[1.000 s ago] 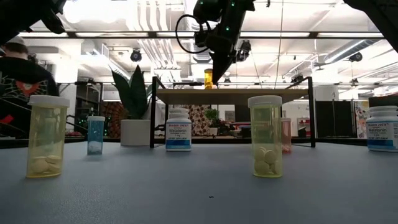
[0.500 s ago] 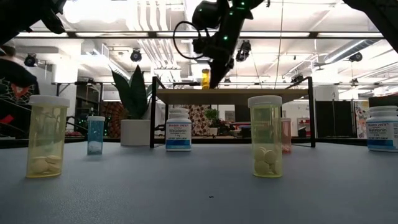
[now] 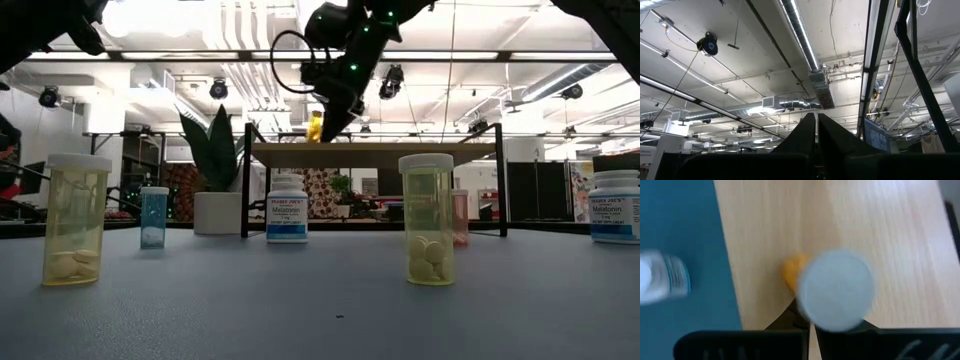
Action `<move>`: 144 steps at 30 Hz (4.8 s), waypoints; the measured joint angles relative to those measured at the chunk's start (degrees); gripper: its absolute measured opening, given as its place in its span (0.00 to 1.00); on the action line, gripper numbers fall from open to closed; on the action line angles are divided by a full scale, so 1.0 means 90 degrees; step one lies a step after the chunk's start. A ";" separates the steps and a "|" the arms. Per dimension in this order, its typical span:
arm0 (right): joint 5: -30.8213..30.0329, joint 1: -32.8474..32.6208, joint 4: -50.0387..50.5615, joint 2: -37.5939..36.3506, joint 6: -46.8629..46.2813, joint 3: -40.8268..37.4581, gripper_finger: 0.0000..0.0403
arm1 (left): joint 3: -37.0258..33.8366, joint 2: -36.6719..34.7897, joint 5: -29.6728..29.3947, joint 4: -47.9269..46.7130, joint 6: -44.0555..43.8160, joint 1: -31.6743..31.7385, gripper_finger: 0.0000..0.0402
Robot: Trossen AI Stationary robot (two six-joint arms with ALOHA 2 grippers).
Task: Pick and place medicine bottles onto shelf by color
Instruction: Put the right orange medicine bottle on the shelf
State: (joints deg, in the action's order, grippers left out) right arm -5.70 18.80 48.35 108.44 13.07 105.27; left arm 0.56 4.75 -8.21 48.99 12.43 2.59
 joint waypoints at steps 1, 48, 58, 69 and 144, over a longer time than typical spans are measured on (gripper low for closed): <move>0.0019 -0.0004 -0.0049 0.0000 0.0002 -0.0006 0.02 | 0.0000 0.0000 0.0000 0.0000 0.0000 0.0001 0.01; 0.0406 0.0078 -0.1495 0.0716 -0.0168 0.0435 0.53 | 0.0000 0.0000 -0.0002 -0.0005 0.0002 0.0001 0.01; 0.0401 0.0081 -0.1479 0.0716 -0.0198 0.0435 0.24 | 0.0000 0.0000 -0.0002 -0.0005 0.0002 0.0002 0.01; 0.0630 -0.0041 -0.0399 -0.0392 -0.0275 0.0397 0.25 | 0.0000 0.0000 0.0000 0.0000 0.0002 0.0001 0.01; 0.0112 -0.2183 -1.5027 -0.1994 -0.0443 -0.9104 0.23 | 0.7450 0.8828 0.0522 -0.5772 -0.1005 -0.0279 0.56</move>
State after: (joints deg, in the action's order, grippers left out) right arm -4.69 -0.85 -86.89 90.50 9.08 23.33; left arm 67.61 84.21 -3.51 -2.95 3.38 0.08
